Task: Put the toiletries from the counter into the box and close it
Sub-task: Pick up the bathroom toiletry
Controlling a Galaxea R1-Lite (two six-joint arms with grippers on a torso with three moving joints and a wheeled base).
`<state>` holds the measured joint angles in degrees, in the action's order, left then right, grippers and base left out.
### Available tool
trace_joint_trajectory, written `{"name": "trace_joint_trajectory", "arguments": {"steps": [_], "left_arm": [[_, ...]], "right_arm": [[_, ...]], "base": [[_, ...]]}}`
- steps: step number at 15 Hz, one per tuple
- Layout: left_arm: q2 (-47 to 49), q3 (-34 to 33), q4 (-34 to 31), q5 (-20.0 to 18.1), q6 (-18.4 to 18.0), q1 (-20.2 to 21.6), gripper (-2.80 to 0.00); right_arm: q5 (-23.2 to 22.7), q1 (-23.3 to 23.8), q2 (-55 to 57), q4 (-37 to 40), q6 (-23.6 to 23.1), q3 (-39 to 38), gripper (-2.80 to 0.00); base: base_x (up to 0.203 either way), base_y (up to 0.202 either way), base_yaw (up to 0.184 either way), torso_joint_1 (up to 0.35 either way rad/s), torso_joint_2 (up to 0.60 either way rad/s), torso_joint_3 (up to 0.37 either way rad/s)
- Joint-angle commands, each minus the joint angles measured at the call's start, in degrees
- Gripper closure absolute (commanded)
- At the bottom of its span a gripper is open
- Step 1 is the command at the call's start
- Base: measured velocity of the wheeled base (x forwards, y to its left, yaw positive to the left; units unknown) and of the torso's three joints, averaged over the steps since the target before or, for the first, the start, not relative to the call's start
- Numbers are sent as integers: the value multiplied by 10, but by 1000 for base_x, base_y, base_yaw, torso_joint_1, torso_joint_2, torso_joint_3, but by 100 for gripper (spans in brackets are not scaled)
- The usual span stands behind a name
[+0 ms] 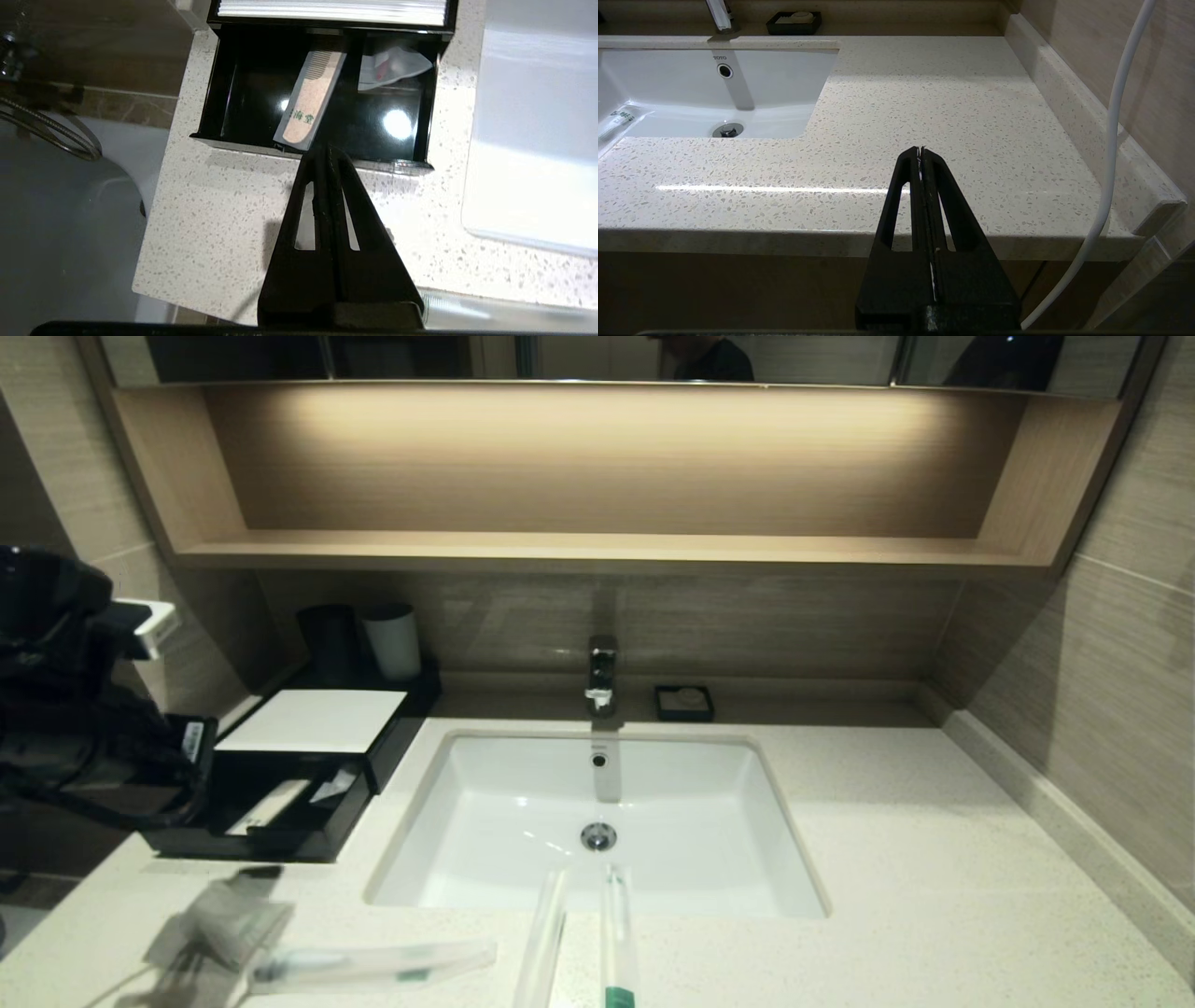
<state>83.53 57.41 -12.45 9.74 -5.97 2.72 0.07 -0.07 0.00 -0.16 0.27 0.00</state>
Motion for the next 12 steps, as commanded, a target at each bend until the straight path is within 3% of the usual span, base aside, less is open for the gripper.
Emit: {"name": "trace_joint_trajectory", "arguments": {"steps": [1,4,8,10,12], "left_arm": [[-91,-45,3,0,-38,-15,0],[-153,-72,28,2,-83,-31,0],[-171,-117,170,17,-113,-32,0],[-169,-147,240,87,-115,-32,0],[-175,-157,248,110,-118,-30,0]], "right_arm": [[0,0,0,0,0,-1,0],[0,0,0,0,0,-1,0],[0,0,0,0,0,-1,0],[0,0,0,0,0,-1,0],[0,0,0,0,0,-1,0]], "base": [[0,0,0,0,0,0],[0,0,0,0,0,0],[0,0,0,0,0,0],[0,0,0,0,0,0],[0,0,0,0,0,0]]}}
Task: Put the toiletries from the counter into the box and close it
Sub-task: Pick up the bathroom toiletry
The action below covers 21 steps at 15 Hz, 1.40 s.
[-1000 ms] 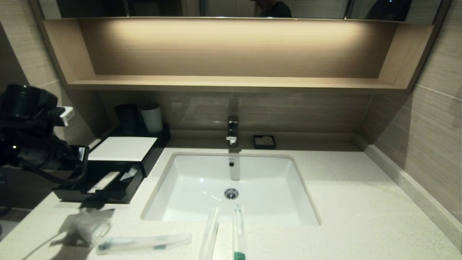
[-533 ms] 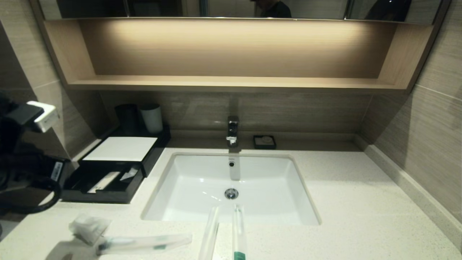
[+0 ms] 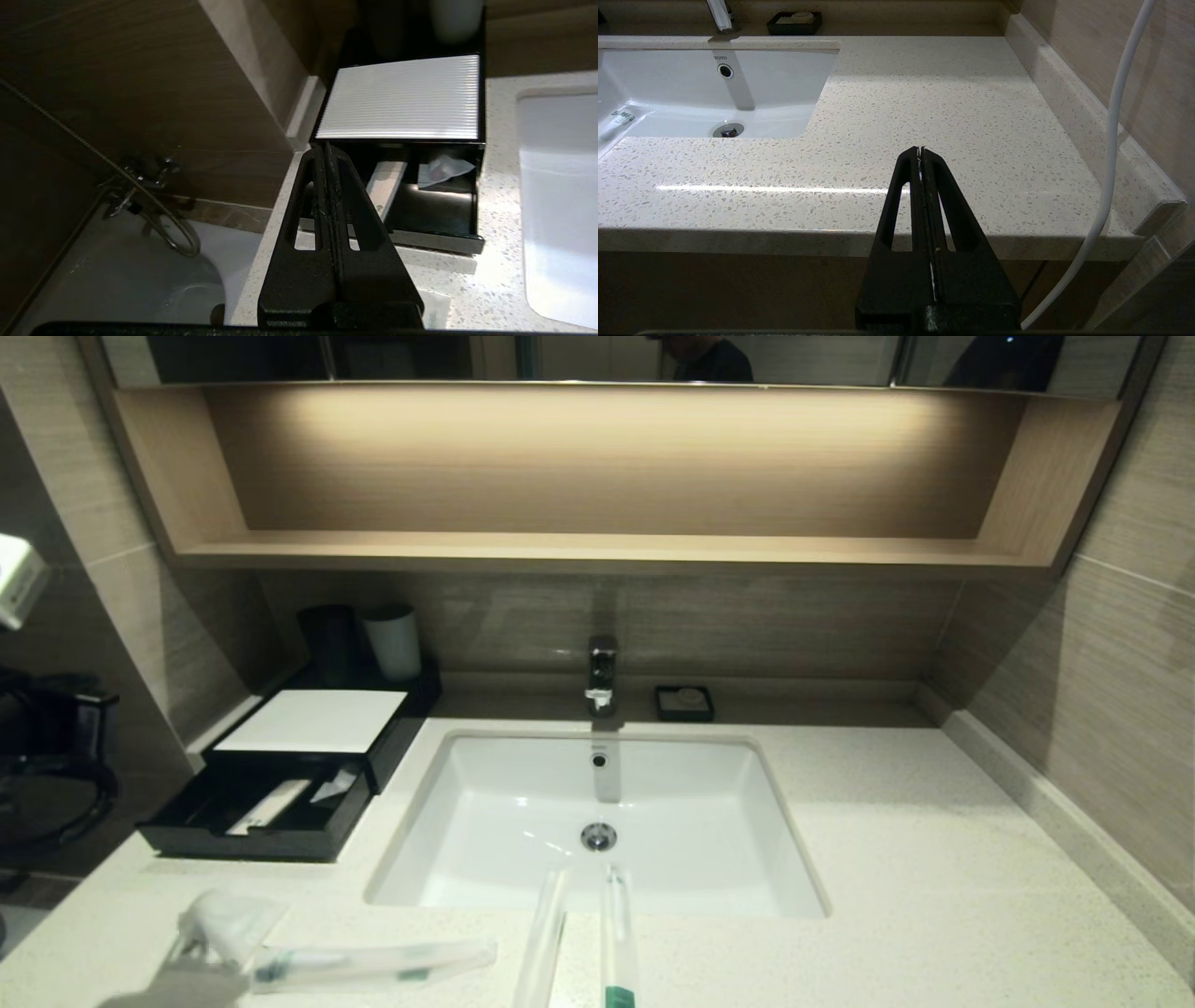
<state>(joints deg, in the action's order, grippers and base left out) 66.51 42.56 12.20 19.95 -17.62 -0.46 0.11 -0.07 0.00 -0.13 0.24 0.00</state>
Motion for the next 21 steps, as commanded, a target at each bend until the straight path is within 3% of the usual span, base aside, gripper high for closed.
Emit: {"name": "trace_joint_trajectory", "arguments": {"steps": [1,10,14,21], "left_arm": [[-5,-10,-9,9,-3,3,0],[-20,4,-215,5,6,6,0],[-4,6,-229,5,43,9,0],[11,11,-327,2,122,13,0]], "right_arm": [[0,0,0,0,0,-1,0],[0,0,0,0,0,-1,0],[0,0,0,0,0,-1,0],[0,0,0,0,0,-1,0]], "base": [[0,0,0,0,0,0],[0,0,0,0,0,0],[0,0,0,0,0,0],[0,0,0,0,0,0]]}}
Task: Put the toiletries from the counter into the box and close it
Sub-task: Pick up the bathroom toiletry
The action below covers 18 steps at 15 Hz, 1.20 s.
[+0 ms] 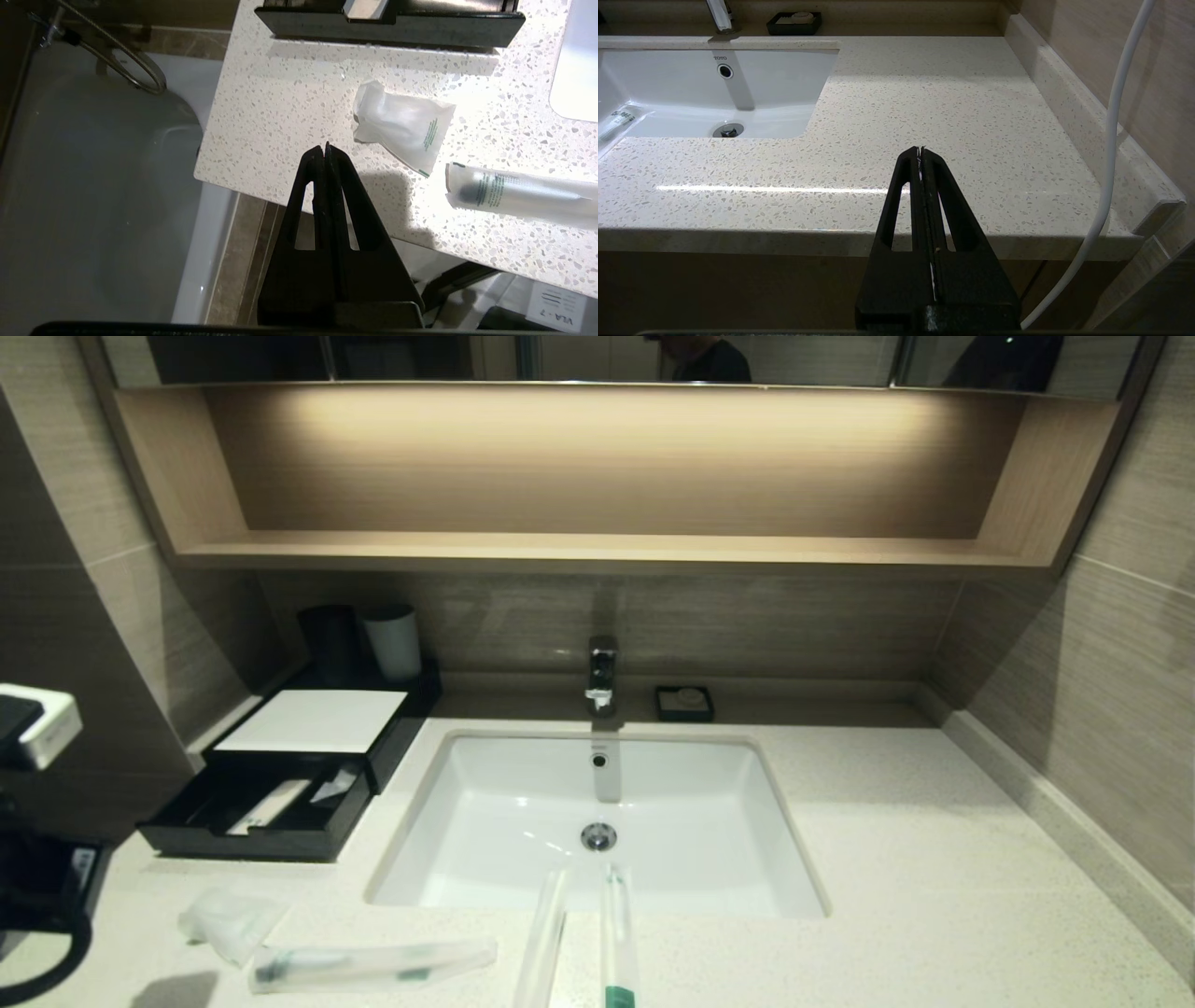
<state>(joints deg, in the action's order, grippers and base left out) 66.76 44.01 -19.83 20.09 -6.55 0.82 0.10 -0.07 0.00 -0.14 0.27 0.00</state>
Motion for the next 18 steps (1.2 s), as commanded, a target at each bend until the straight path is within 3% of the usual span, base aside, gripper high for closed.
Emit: {"name": "trace_joint_trajectory", "arguments": {"steps": [1,4,8,10,11,18], "left_arm": [[17,-6,-11,0,23,1,0],[32,-21,-26,-16,56,0,0],[50,-38,-34,-91,76,0,0],[65,-40,-32,-99,79,1,0],[75,-40,-30,-99,81,1,-280],[144,-36,-24,-99,106,23,-280]], "right_arm": [[0,0,0,0,0,-1,0],[0,0,0,0,0,-1,0],[0,0,0,0,0,-1,0],[0,0,0,0,0,-1,0],[0,0,0,0,0,-1,0],[0,0,0,0,0,-1,0]], "base": [[0,0,0,0,0,0],[0,0,0,0,0,0],[0,0,0,0,0,0],[0,0,0,0,0,0],[0,0,0,0,0,0],[0,0,0,0,0,0]]}}
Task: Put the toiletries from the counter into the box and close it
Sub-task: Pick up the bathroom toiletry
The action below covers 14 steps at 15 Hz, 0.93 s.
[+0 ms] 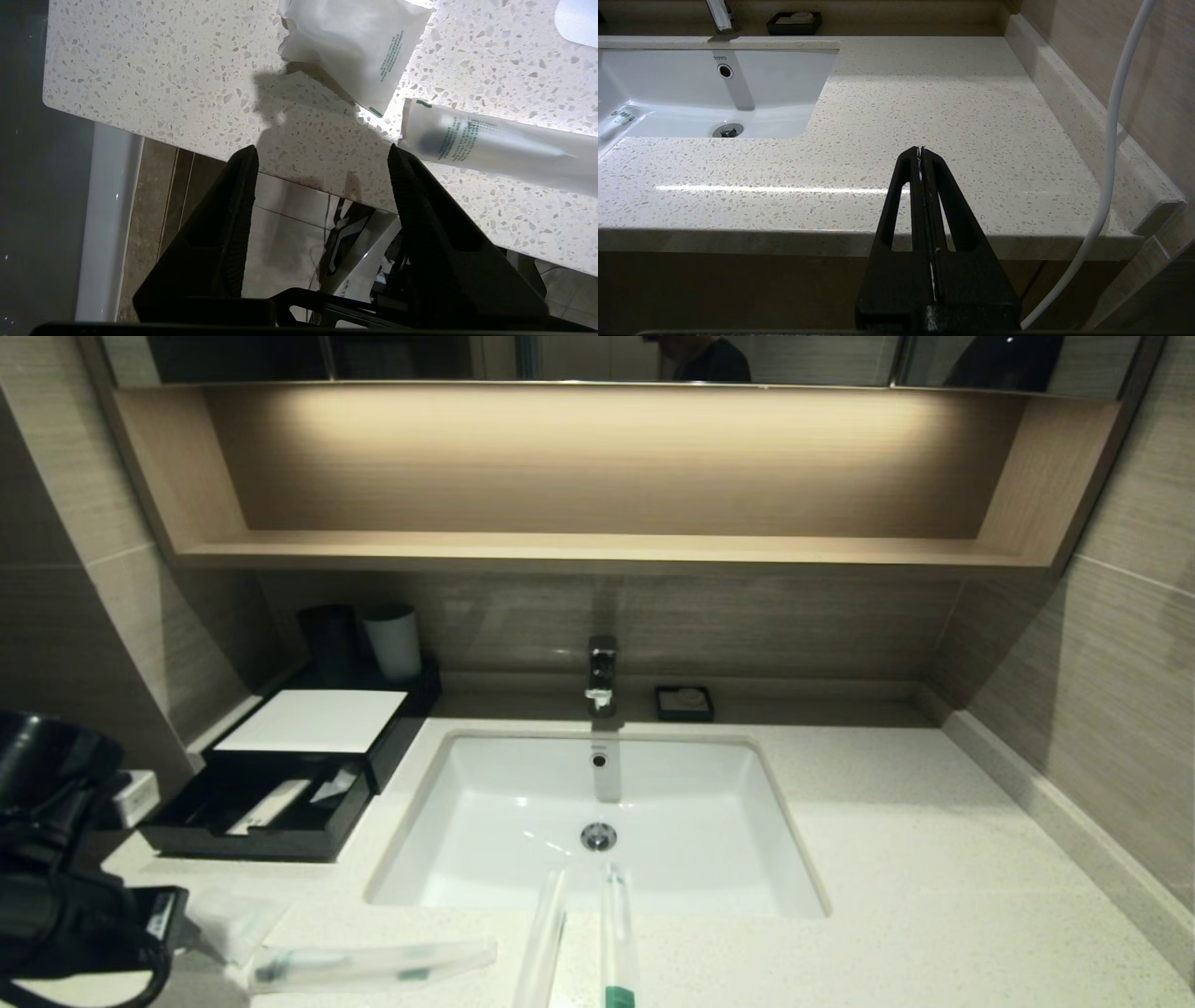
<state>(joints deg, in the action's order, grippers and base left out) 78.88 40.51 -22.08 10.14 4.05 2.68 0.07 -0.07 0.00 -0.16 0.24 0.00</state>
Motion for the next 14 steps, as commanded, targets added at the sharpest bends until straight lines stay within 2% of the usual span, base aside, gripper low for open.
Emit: {"name": "trace_joint_trajectory", "arguments": {"steps": [1,4,11,14], "left_arm": [[33,0,-1,-1,0,8,-280],[55,-4,24,-5,1,24,-280],[94,1,47,-73,7,58,-280],[102,1,48,-82,7,59,-280]], "right_arm": [[0,0,0,0,0,-1,0],[0,0,0,0,0,-1,0],[0,0,0,0,0,-1,0],[0,0,0,0,0,-1,0]], "base": [[0,0,0,0,0,0],[0,0,0,0,0,0],[0,0,0,0,0,0],[0,0,0,0,0,0]]}}
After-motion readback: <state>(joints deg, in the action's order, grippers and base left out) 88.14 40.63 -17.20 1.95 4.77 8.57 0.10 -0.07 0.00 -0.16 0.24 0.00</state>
